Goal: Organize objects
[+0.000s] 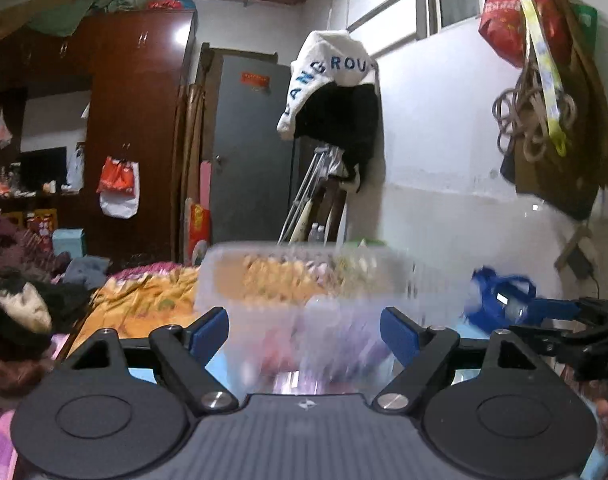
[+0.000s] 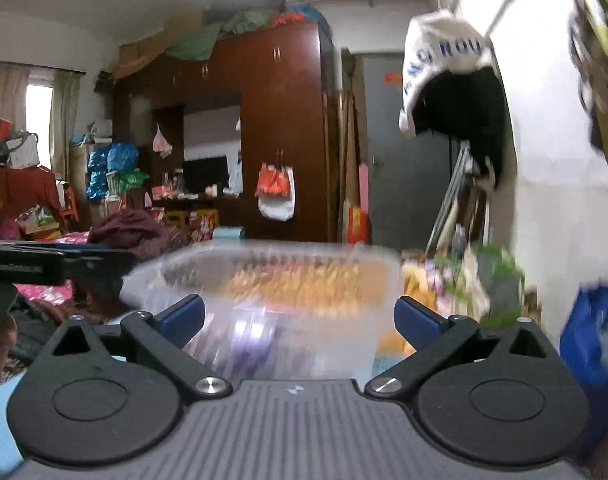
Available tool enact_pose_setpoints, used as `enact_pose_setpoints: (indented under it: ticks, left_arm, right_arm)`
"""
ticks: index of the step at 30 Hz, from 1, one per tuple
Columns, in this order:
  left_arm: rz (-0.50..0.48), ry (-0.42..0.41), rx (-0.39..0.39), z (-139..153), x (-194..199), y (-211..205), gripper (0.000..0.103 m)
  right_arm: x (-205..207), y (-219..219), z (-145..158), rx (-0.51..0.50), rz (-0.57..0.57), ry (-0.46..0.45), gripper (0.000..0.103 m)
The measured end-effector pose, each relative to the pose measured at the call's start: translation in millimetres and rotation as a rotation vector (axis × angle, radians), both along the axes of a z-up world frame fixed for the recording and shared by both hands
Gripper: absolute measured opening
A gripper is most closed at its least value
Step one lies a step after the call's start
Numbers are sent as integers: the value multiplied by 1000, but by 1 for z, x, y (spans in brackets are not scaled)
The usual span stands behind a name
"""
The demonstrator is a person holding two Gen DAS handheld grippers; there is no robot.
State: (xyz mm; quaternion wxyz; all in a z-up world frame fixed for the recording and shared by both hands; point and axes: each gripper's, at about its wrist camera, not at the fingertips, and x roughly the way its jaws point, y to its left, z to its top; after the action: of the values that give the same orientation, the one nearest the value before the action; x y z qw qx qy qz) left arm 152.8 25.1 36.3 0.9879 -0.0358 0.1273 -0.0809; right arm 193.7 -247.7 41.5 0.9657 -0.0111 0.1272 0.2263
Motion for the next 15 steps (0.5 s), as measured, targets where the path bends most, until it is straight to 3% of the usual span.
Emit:
enact_pose_setpoints:
  ticks: [5, 8, 14, 15]
  left_arm:
    - [-1, 52, -37, -26, 5, 9, 86]
    - [18, 98, -38, -36, 19, 13, 86]
    - [29, 165, -31, -48, 37, 12, 86]
    - [27, 173, -25, -48, 38, 11, 86]
  right_arm:
    - [-5, -2, -22, -6, 35, 62, 102]
    - [7, 9, -23, -69, 38, 82, 90]
    - [28, 24, -32, -100, 72, 154, 88]
    - [27, 23, -35, -87, 82, 165, 83]
